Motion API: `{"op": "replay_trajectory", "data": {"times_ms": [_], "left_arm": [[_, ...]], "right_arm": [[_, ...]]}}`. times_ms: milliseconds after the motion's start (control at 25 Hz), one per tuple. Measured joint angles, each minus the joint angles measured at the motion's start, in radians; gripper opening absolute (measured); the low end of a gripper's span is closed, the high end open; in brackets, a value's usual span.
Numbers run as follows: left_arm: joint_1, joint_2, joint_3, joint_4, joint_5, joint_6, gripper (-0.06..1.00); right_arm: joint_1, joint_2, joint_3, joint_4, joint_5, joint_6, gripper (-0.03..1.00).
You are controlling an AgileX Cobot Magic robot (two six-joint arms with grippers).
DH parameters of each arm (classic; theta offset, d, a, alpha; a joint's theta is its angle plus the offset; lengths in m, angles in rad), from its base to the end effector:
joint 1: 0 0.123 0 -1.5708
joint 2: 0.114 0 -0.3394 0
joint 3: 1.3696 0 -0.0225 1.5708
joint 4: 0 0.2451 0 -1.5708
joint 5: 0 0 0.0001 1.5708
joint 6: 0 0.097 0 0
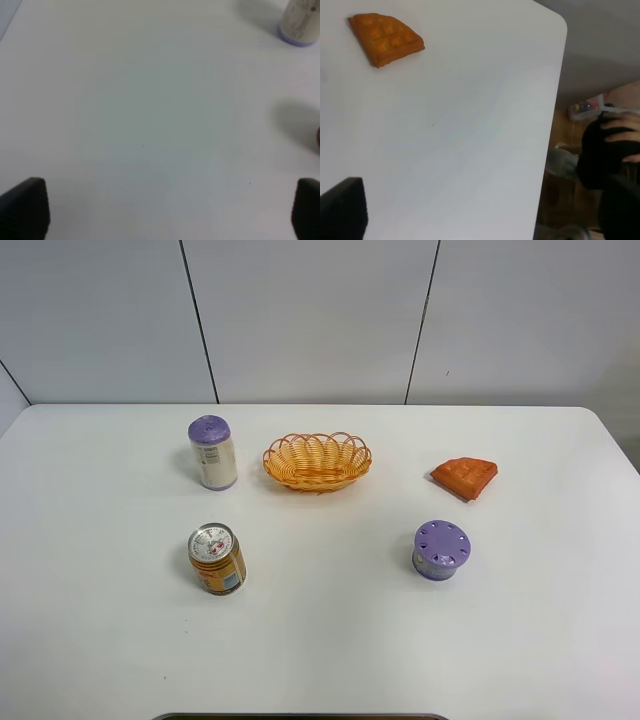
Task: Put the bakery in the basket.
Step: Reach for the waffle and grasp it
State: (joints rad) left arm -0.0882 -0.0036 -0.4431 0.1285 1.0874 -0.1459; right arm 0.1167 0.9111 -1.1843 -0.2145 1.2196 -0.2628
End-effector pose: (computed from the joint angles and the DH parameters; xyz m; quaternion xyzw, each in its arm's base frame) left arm -0.0545 0.0159 0.2540 -0.0268 0.8712 0.0070 0.4902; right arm 0.1093 -0.0067 0.4490 -0.1753 0.9153 -0.1320 0.3376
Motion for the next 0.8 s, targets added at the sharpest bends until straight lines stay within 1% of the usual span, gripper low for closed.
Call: {"op": "replay_trajectory", "data": {"times_ms": [200,360,440,640,800], "left_arm": [[0.0,0.0,0.0,0.0,0.0,0.0,0.99],[0.0,0.0,0.0,0.0,0.0,0.0,0.99],[0.0,0.0,0.0,0.0,0.0,0.0,0.99],[0.0,0.0,0.0,0.0,0.0,0.0,0.99],[0.0,0.0,0.0,0.0,0.0,0.0,0.99]], "right_arm": [[0.0,0.141,-0.087,0.029,0.004,-0.077,0.91],[-0.003,0.224,-0.121,0.049,0.004,-0.129,0.91],[-0.025,0.261,-0.127,0.059,0.004,-0.132,0.91],[-0.12,0.314,-0.129,0.098,0.004,-0.132,0.91],[-0.143,0.33,-0.13,0.1,-0.001,-0.147,0.91]]}}
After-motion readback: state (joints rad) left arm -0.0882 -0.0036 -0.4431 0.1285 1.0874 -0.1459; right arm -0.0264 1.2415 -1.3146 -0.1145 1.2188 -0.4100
